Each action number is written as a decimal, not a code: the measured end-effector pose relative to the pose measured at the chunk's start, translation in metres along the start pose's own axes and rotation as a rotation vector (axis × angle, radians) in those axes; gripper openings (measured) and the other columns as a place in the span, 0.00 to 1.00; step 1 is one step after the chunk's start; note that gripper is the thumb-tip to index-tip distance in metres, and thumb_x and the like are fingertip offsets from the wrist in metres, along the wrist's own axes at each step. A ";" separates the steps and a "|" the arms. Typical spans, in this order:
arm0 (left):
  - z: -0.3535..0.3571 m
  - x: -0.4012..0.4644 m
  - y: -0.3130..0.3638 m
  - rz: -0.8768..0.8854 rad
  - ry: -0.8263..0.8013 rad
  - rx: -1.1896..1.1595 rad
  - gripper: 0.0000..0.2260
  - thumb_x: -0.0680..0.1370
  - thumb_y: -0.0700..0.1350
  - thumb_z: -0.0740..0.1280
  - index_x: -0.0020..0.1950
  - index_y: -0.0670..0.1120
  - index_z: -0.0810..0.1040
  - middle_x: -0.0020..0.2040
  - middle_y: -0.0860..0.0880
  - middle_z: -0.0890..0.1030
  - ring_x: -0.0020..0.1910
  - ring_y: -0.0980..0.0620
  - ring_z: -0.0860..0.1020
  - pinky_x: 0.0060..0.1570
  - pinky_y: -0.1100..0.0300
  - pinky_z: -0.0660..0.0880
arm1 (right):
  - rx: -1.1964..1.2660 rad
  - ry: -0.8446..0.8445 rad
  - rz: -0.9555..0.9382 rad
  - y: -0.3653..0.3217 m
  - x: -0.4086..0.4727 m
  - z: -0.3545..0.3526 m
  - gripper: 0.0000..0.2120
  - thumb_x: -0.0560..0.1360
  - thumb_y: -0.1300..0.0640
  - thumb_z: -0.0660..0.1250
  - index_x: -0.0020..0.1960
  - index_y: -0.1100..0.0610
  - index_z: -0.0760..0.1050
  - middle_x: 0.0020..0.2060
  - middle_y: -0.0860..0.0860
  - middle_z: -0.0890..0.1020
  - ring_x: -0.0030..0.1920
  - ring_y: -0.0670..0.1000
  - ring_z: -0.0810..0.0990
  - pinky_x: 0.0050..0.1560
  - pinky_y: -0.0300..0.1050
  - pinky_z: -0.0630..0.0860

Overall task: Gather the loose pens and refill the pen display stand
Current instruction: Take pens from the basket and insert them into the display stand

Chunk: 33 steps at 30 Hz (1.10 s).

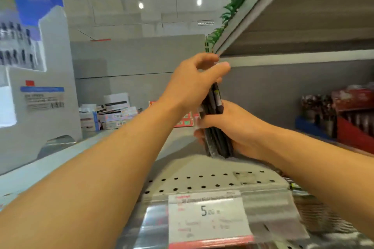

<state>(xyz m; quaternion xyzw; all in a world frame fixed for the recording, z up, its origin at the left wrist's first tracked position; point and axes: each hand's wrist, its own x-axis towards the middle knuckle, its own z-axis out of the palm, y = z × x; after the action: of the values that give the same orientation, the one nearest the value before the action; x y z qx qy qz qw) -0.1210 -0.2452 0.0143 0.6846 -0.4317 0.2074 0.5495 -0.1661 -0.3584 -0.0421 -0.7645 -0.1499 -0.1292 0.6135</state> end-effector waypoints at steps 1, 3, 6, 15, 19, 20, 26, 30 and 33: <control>0.000 -0.001 0.002 0.006 0.004 0.002 0.09 0.77 0.52 0.70 0.52 0.48 0.83 0.48 0.48 0.85 0.44 0.54 0.84 0.56 0.46 0.79 | -0.006 0.008 0.035 0.004 -0.003 0.002 0.14 0.76 0.70 0.68 0.61 0.67 0.73 0.42 0.59 0.81 0.37 0.50 0.86 0.39 0.47 0.84; 0.003 -0.002 0.006 0.021 -0.008 0.038 0.08 0.77 0.48 0.70 0.42 0.45 0.84 0.38 0.49 0.85 0.39 0.54 0.82 0.53 0.46 0.80 | 0.018 0.016 0.074 0.006 -0.007 0.004 0.16 0.76 0.70 0.68 0.63 0.69 0.72 0.43 0.59 0.81 0.40 0.51 0.87 0.44 0.48 0.84; 0.010 -0.005 0.010 0.097 -0.005 0.074 0.08 0.76 0.42 0.70 0.36 0.48 0.83 0.32 0.51 0.83 0.36 0.54 0.81 0.48 0.49 0.81 | 0.076 0.014 0.046 0.003 -0.010 0.003 0.10 0.77 0.67 0.70 0.57 0.61 0.77 0.44 0.53 0.84 0.44 0.52 0.87 0.57 0.57 0.81; 0.013 -0.015 0.025 0.147 -0.054 0.118 0.10 0.76 0.49 0.69 0.38 0.47 0.82 0.37 0.48 0.84 0.40 0.48 0.83 0.47 0.48 0.80 | 0.119 -0.116 0.088 -0.007 -0.032 -0.004 0.04 0.77 0.64 0.70 0.50 0.60 0.76 0.38 0.53 0.85 0.50 0.58 0.87 0.50 0.50 0.83; 0.018 -0.036 0.037 0.078 0.020 -0.049 0.04 0.78 0.47 0.69 0.52 0.50 0.80 0.45 0.51 0.83 0.47 0.51 0.83 0.53 0.45 0.79 | 0.109 -0.069 0.024 -0.015 -0.058 -0.001 0.04 0.79 0.66 0.67 0.52 0.60 0.75 0.36 0.52 0.83 0.40 0.54 0.86 0.44 0.52 0.82; 0.019 -0.043 0.041 0.045 0.050 -0.123 0.07 0.79 0.47 0.68 0.58 0.51 0.78 0.49 0.53 0.81 0.49 0.57 0.83 0.53 0.50 0.79 | 0.126 -0.033 -0.006 -0.018 -0.065 0.000 0.04 0.79 0.66 0.66 0.52 0.60 0.75 0.36 0.52 0.84 0.38 0.53 0.85 0.41 0.51 0.82; 0.030 -0.156 0.072 -0.069 0.370 -0.594 0.14 0.76 0.53 0.64 0.60 0.53 0.77 0.61 0.51 0.82 0.63 0.56 0.79 0.60 0.54 0.77 | 0.489 -0.011 -0.130 -0.031 -0.117 0.005 0.17 0.79 0.65 0.66 0.37 0.52 0.87 0.40 0.52 0.88 0.43 0.51 0.88 0.41 0.45 0.84; 0.067 -0.243 0.089 -0.152 0.576 -0.891 0.19 0.79 0.58 0.59 0.60 0.48 0.79 0.61 0.45 0.82 0.65 0.48 0.79 0.62 0.51 0.74 | 0.784 -0.184 -0.085 -0.008 -0.157 0.038 0.10 0.78 0.67 0.65 0.54 0.60 0.83 0.47 0.55 0.88 0.50 0.54 0.88 0.50 0.50 0.84; 0.093 -0.293 0.094 -0.250 0.839 -1.023 0.21 0.80 0.60 0.57 0.58 0.46 0.78 0.60 0.40 0.81 0.63 0.44 0.79 0.63 0.49 0.74 | 0.923 -0.285 -0.018 0.027 -0.197 0.087 0.09 0.74 0.68 0.66 0.53 0.60 0.76 0.47 0.56 0.88 0.48 0.55 0.88 0.53 0.52 0.84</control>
<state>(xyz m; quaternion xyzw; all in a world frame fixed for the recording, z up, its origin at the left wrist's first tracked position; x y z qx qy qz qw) -0.3746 -0.2272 -0.1829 0.2442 -0.1428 0.1600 0.9457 -0.3358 -0.2932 -0.1599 -0.4212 -0.2811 0.0515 0.8608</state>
